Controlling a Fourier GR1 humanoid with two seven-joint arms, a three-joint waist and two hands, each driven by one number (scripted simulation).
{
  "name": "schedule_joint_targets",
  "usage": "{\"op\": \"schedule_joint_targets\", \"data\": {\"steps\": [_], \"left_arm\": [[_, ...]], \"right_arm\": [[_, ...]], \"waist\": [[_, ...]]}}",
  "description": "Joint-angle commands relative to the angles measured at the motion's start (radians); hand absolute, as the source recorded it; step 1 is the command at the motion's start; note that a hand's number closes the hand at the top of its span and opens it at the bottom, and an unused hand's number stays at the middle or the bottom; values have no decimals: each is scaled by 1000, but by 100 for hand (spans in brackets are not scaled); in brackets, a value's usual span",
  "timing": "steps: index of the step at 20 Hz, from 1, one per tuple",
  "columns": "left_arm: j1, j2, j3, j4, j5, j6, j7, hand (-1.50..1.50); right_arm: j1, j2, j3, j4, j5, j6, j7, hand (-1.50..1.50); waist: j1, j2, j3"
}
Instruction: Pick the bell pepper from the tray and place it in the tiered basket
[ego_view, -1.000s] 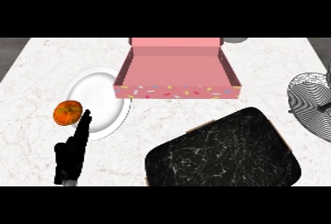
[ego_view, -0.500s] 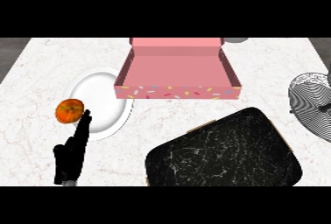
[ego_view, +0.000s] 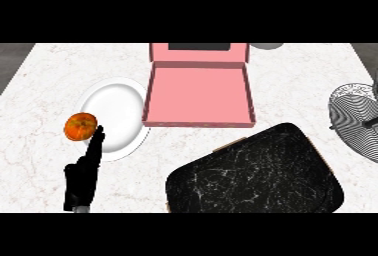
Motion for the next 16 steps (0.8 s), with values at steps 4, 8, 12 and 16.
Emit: {"op": "schedule_joint_targets", "data": {"steps": [4, 8, 12, 16], "left_arm": [[-17, -6, 29, 96, 6, -9, -27, 0], [-27, 3, 32, 75, 11, -21, 19, 0], [-71, -14, 31, 100, -7, -6, 25, 0], [14, -1, 27, 32, 6, -23, 25, 0]], "right_arm": [[-75, 65, -114, 81, -156, -206, -10, -150], [-17, 81, -181, 110, -248, -398, -158, -150], [-6, 138, -175, 15, -321, -487, -197, -150], [-9, 41, -174, -53, -254, -541, -163, -150]], "waist": [[-3, 10, -3], [-6, 11, -2], [-14, 9, -3], [-9, 6, -4]]}}
